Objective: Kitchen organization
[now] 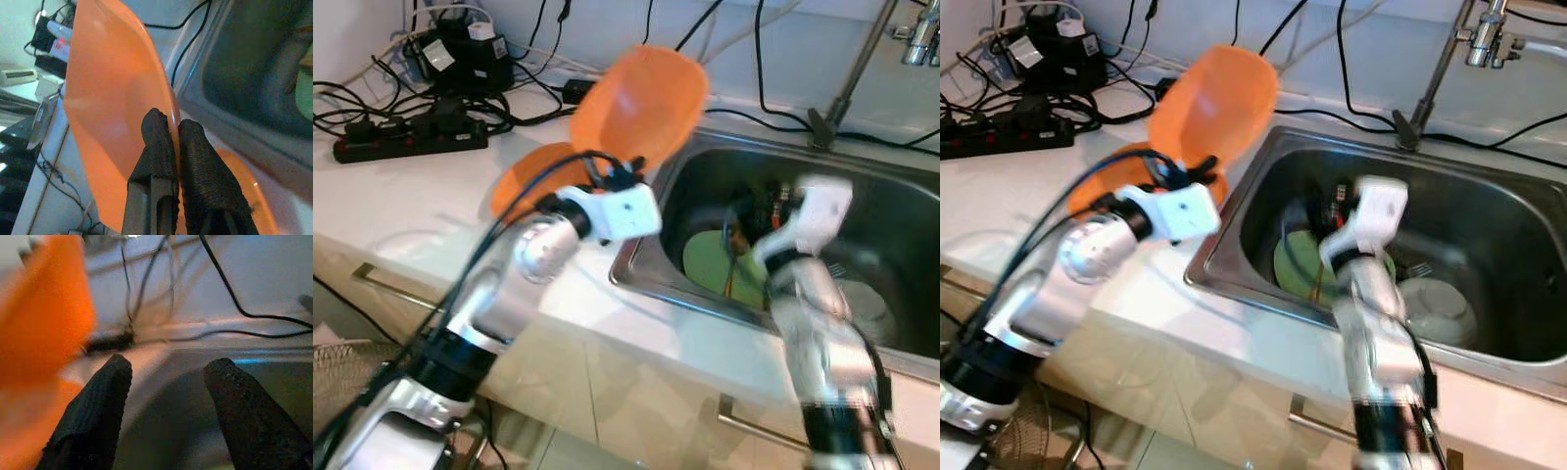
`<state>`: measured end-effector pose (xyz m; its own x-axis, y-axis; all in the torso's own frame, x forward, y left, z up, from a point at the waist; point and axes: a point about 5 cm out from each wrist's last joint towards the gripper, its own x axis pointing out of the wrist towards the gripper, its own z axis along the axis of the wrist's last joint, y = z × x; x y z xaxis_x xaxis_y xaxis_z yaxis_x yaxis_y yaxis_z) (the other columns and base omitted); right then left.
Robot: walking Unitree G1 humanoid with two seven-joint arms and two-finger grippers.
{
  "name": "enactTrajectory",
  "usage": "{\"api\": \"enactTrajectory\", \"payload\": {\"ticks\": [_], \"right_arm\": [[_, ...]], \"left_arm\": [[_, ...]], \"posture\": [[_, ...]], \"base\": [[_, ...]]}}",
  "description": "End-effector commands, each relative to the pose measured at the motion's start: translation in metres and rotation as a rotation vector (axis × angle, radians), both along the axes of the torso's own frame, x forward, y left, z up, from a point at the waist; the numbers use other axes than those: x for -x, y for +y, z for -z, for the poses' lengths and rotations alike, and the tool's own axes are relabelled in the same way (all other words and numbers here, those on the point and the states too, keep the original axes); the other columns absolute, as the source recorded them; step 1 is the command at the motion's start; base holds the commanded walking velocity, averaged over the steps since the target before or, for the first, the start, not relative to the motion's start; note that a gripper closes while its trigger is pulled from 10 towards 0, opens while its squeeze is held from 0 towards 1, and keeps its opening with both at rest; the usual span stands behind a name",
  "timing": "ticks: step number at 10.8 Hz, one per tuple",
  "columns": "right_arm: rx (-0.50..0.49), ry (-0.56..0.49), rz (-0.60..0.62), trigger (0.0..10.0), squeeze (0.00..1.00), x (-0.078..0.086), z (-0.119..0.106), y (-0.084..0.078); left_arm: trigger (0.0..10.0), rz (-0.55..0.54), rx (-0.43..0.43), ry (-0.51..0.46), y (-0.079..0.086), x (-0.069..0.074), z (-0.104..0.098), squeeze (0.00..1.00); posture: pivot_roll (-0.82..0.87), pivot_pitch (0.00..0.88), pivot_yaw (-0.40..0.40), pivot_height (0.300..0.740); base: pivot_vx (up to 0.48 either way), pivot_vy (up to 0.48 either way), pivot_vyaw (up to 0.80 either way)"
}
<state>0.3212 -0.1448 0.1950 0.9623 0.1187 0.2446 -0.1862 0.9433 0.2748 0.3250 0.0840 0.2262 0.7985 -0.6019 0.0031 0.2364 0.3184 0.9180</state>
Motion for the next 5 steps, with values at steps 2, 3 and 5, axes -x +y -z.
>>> {"api": "enactTrajectory", "payload": {"ticks": [2,3,5], "right_arm": [[-0.128,-0.031,-0.055,10.0,0.0,0.0,-0.022,0.003],[-0.186,-0.021,-0.082,10.0,0.0,0.0,-0.028,0.005],[-0.225,-0.015,-0.11,10.0,0.0,0.001,-0.034,0.007]], "left_arm": [[10.0,0.001,-0.008,-0.036,-0.001,0.0,-0.002,0.0],[10.0,0.002,-0.021,-0.032,-0.002,0.0,0.001,0.0],[10.0,0.007,-0.077,-0.02,-0.003,-0.001,0.011,0.0]], "posture": [[0.17,0.034,0.004,0.74],[0.16,0.031,0.004,0.74],[0.16,0.019,0.007,0.74]], "base": [[0.0,0.0,0.0],[0.0,0.0,0.0],[0.0,0.0,0.0]]}}
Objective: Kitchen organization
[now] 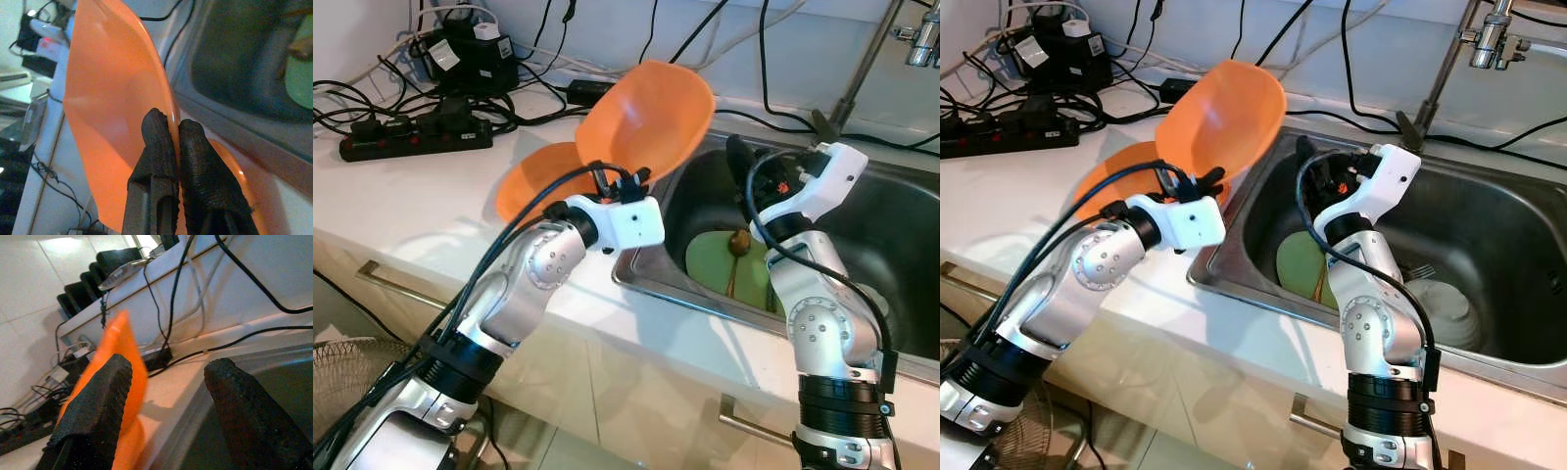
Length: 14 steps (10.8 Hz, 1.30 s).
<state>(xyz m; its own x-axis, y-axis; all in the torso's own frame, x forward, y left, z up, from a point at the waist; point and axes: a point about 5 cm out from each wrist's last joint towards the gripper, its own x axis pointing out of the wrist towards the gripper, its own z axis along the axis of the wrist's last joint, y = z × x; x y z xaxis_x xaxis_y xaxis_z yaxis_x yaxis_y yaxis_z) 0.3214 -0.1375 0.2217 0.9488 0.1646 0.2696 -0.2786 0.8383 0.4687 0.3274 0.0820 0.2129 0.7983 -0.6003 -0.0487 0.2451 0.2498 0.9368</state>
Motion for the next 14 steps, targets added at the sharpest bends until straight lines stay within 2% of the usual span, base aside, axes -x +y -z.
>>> {"api": "enactTrajectory", "payload": {"ticks": [1,6,8,14], "right_arm": [[-0.016,-0.021,-0.013,10.0,0.0,0.002,-0.009,0.001],[-0.019,0.003,-0.04,10.0,0.0,0.003,-0.009,0.003],[-0.012,0.027,-0.049,10.0,0.0,0.004,-0.003,0.006],[0.007,0.09,-0.036,10.0,0.0,0.001,0.015,0.006]], "left_arm": [[10.0,0.015,-0.026,-0.026,-0.003,0.0,0.003,0.0],[10.0,0.049,-0.103,-0.072,-0.013,-0.003,0.007,0.0],[10.0,0.067,-0.086,-0.109,-0.023,-0.005,0.001,0.0],[10.0,0.091,-0.056,-0.145,-0.032,-0.003,-0.003,0.0]], "posture": [[0.16,0.015,0.007,0.74],[0.16,0.023,0.005,0.74],[0.16,0.034,0.004,0.74],[0.17,0.047,0.005,0.74]], "base": [[0.0,0.0,0.0],[0.0,0.0,0.0],[0.0,0.0,0.0],[0.0,0.0,0.0]]}}
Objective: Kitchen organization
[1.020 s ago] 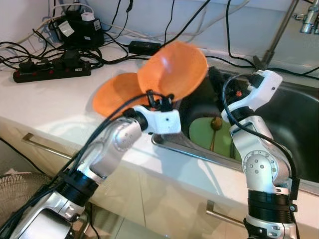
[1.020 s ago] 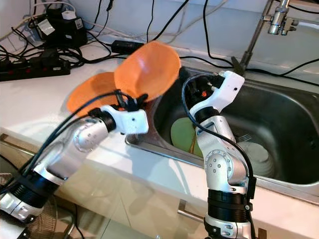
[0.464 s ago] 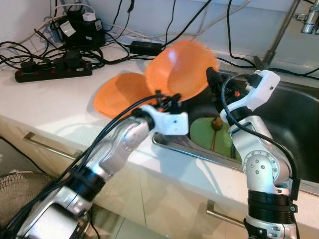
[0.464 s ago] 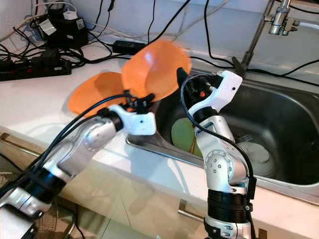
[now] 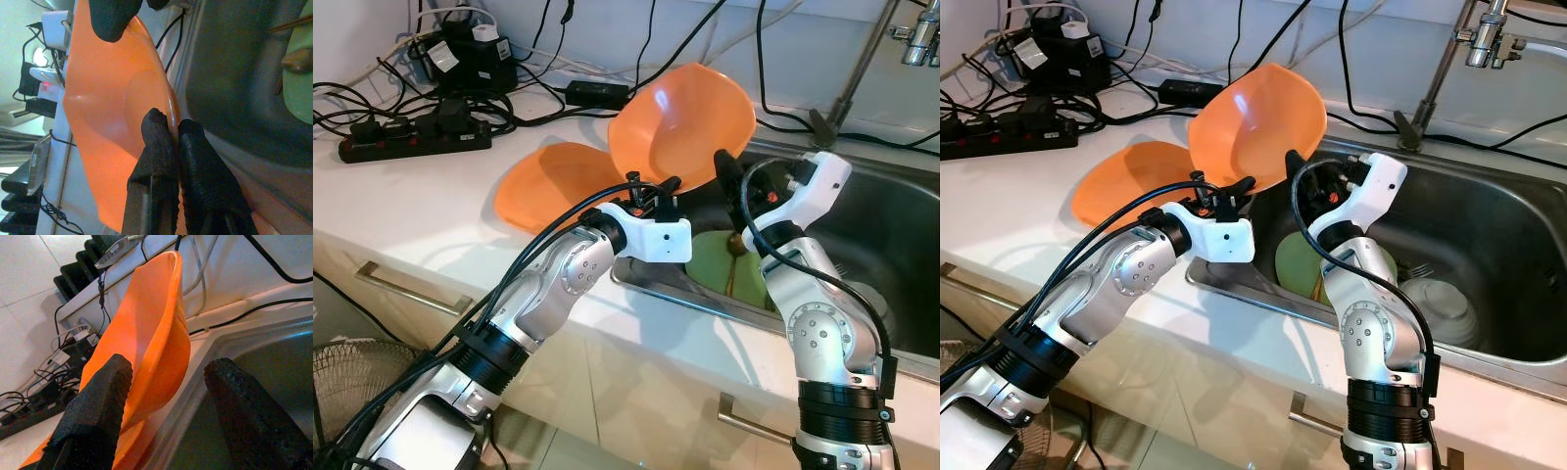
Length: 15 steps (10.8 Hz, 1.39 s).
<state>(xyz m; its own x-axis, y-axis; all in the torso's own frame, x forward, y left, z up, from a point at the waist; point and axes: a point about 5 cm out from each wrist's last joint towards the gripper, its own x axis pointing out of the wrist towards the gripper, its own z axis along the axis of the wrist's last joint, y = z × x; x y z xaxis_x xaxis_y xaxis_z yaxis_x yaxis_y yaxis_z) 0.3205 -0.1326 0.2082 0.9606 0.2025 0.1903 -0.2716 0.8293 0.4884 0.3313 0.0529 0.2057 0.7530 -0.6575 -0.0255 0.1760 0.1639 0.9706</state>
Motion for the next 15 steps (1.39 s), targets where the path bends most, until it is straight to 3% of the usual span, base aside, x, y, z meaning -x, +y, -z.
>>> {"api": "enactTrajectory", "payload": {"ticks": [1,9,10,15], "right_arm": [[0.004,0.01,0.003,10.0,0.0,-0.001,0.002,0.001],[-0.01,0.016,0.014,10.0,0.0,-0.005,0.004,0.003],[-0.011,0.014,0.013,0.0,0.0,-0.005,0.004,0.003],[-0.014,0.01,0.007,0.0,0.0,-0.005,0.004,0.004]], "left_arm": [[10.0,0.019,0.016,-0.055,-0.004,0.002,-0.01,0.0],[10.0,0.057,-0.034,-0.058,0.001,0.013,-0.002,0.0],[10.0,0.06,-0.033,-0.065,0.001,0.013,-0.003,0.0],[10.0,0.065,-0.026,-0.081,0.001,0.014,-0.005,0.0]], "posture": [[0.17,0.049,0.005,0.74],[0.18,0.049,0.004,0.74],[0.18,0.049,0.004,0.74],[0.19,0.049,0.001,0.74]], "base": [[0.0,0.0,0.0],[0.0,0.0,0.0],[0.0,0.0,0.0],[0.0,0.0,0.0]]}}
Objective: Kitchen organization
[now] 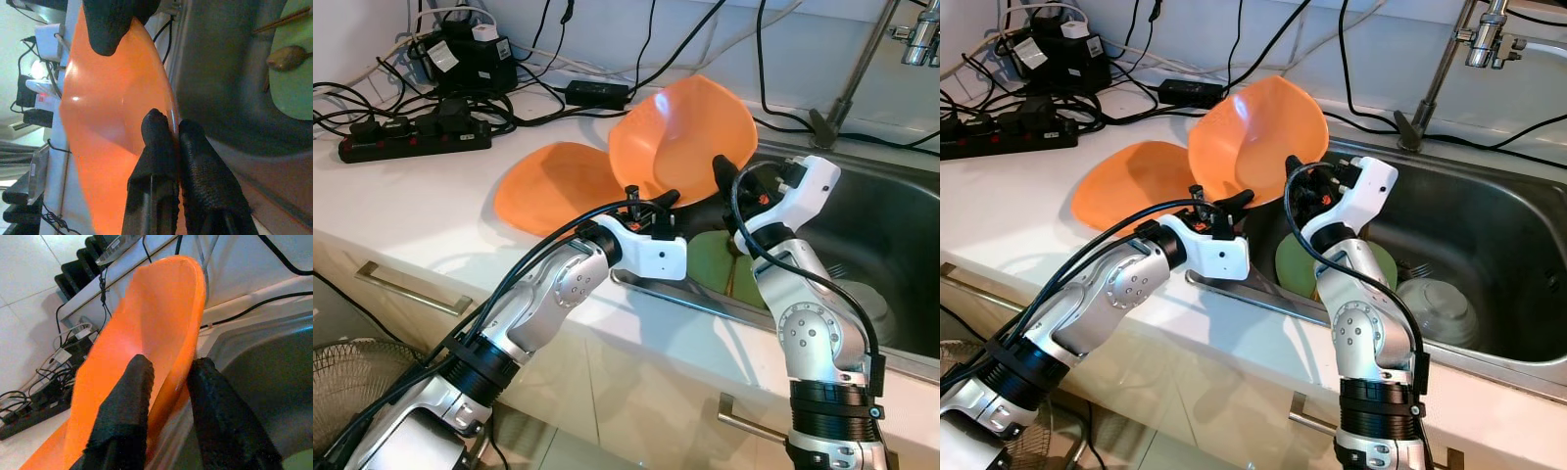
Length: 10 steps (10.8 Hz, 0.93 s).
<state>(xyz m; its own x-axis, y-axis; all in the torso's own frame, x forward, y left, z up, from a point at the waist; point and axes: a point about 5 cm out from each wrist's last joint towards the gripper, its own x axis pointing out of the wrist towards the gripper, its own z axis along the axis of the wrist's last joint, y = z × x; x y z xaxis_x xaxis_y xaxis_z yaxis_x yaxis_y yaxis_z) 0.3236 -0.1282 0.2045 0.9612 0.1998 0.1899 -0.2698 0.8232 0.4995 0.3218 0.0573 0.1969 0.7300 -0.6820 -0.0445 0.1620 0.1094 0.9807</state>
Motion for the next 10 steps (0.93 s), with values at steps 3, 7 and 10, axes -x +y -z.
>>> {"api": "enactTrajectory", "payload": {"ticks": [3,7,10], "right_arm": [[-0.002,0.012,-0.002,0.0,0.0,-0.0022,0.0016,0.0007],[0.003,0.019,-0.012,0.0,0.0,-0.0023,0.0033,0.0024],[0.012,0.03,-0.013,0.0,0.0,-0.0016,0.006,0.0028]], "left_arm": [[10.0,0.027,0.027,-0.076,-0.0018,0.0038,-0.0159,0.0],[10.0,0.023,0.044,-0.081,0.001,0.0032,-0.0195,1.0],[10.0,0.018,0.044,-0.12,0.0009,0.0026,-0.0237,1.0]], "posture": [[0.19,0.041,-0.001,0.74],[0.19,0.032,0.0,0.74],[0.19,0.034,-0.001,0.74]], "base": [[0.0,0.0,0.0],[0.0,0.0,0.0],[0.0,0.0,0.0]]}}
